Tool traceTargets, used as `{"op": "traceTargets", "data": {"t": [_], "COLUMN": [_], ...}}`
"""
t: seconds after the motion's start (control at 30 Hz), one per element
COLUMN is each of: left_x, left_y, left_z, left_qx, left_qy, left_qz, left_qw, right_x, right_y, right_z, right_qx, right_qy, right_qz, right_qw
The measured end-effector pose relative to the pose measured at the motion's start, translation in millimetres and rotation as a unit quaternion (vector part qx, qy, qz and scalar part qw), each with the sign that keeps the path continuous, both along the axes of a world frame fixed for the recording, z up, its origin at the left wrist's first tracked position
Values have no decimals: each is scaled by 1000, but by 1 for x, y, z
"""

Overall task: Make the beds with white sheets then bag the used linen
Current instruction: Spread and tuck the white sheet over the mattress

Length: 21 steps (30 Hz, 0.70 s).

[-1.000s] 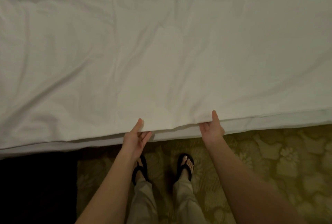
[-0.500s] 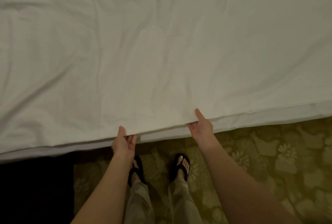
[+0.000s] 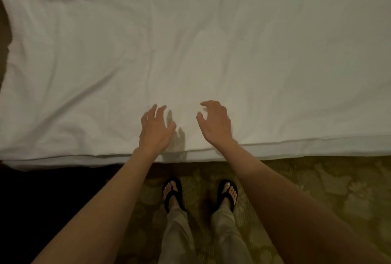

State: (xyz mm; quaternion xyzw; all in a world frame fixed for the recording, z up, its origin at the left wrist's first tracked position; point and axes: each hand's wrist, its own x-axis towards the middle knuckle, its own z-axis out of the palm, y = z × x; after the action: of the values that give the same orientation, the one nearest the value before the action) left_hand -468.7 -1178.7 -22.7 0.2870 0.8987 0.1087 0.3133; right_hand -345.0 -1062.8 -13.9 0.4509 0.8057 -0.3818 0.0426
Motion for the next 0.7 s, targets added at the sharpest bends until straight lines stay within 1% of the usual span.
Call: {"op": "traceTargets", "data": {"t": [0.03,0.1,0.13,0.17,0.27,0.43,0.5,0.6,0.7], "left_x": [-9,-27,-38,-49,-84,-139,-156,-181,-206], "left_y": [-4,-21,-31,-41,-64,-80,-86,-95,-105], "left_z": [-12,-33,-41,-43,-35,-21,-21,-15,-13], "left_qx": [-50,-142,-167,-184,-206,-205,-202,-190,-180], "left_qy": [-13,-50,-64,-73,-87,-78,-62,-66,-59], "left_qz": [-43,-72,-65,-50,-3,8,-2,27,34], "left_qw": [998,986,982,979,975,976,977,979,981], "right_x": [0,5,7,5,-16,-84,-115,-163,-208], "right_y": [-3,-18,-26,-32,-43,-70,-80,-88,-92], "right_z": [-8,-21,-26,-28,-23,-26,-31,-36,-40], "right_qx": [-21,-38,-32,-27,-15,32,42,43,52], "right_qy": [-59,-172,-204,-223,-232,-185,-187,-191,-188], "right_qz": [60,170,193,195,160,223,241,240,243], "right_qw": [996,970,959,955,959,957,952,951,950]}}
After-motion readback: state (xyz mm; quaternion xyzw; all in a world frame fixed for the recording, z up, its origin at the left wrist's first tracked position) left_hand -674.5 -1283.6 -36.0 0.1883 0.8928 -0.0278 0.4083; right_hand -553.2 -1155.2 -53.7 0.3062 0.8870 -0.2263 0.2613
